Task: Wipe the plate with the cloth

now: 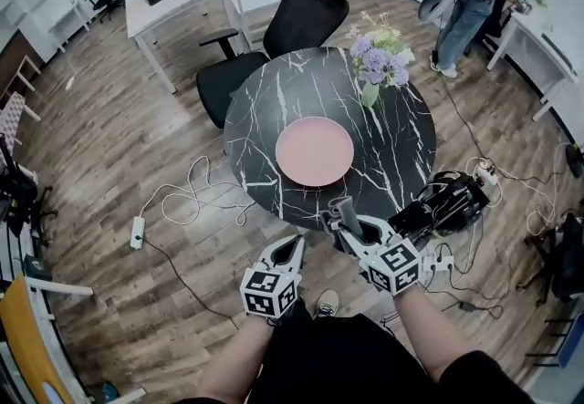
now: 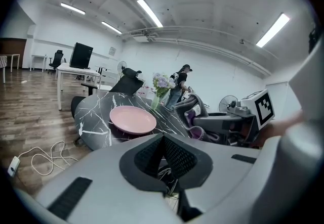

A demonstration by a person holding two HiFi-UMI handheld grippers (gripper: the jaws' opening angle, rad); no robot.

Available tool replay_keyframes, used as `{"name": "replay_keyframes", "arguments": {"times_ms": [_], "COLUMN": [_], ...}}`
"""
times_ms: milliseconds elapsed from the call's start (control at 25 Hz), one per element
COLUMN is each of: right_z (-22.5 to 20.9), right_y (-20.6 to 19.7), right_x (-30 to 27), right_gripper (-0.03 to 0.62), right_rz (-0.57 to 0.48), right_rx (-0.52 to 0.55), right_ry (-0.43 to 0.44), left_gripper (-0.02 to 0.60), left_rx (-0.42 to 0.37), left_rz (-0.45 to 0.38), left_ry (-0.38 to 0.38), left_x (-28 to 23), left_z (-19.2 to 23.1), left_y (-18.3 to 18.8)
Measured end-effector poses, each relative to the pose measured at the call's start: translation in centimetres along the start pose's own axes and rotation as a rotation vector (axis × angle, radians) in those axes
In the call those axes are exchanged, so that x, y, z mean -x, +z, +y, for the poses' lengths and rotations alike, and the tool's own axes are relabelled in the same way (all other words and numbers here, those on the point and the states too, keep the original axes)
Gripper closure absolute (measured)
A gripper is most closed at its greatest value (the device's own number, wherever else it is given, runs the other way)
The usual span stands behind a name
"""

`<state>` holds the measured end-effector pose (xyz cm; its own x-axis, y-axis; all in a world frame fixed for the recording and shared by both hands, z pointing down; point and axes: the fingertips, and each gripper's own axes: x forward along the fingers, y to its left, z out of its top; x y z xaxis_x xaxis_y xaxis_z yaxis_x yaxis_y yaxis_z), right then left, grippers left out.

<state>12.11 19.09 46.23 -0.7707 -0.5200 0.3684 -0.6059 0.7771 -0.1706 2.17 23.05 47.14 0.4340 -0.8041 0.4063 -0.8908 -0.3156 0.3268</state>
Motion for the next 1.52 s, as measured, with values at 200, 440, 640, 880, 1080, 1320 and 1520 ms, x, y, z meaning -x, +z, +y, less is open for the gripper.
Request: {"name": "replay_keyframes", "arguments": {"times_ms": [200,440,640,880,1080,1320,1520], "right_z": [1.7,2.6,2.9,3.2,3.3,3.1,2.6], "right_y": [-0.8,-1.3,-1.2,-0.9,-0.9,-0.9,-0.9], "right_x": [0.2,0.8,1.8,2.6,2.8,2.8,2.6], "right_gripper": [0.487,0.487,0.488,0.488,0.488,0.488,0.488], "right_rz": [-0.006,-0.01,-0.026,-0.037,-0.039,-0.044,-0.048], "right_rx": [-0.008,-0.009,-0.011,-0.007,-0.016,-0.015,-0.023], "right_ry": [0.006,0.0,-0.003,-0.008,-0.004,-0.002,-0.003], "left_gripper": [0.563,0.563,0.563,0.563,0.563,0.563,0.563], "left_rx": [-0.006,-0.001,-0.001,0.004,0.003,0.012,0.014], "left_rz": [-0.001,-0.001,-0.01,-0.023,-0.025,-0.03,-0.028], "left_ry": [-0.007,-0.014,-0.01,0.003,0.009,0.011,0.011], "left_x": [1.4,1.7,2.1,2.7,2.9,2.7,2.0], "left_z": [-0.4,-0.6,-1.2,-1.5,-1.7,-1.9,-1.8], "left_y": [-0.7,-1.0,-1.0,-0.6,-0.6,-0.5,-0.4]}}
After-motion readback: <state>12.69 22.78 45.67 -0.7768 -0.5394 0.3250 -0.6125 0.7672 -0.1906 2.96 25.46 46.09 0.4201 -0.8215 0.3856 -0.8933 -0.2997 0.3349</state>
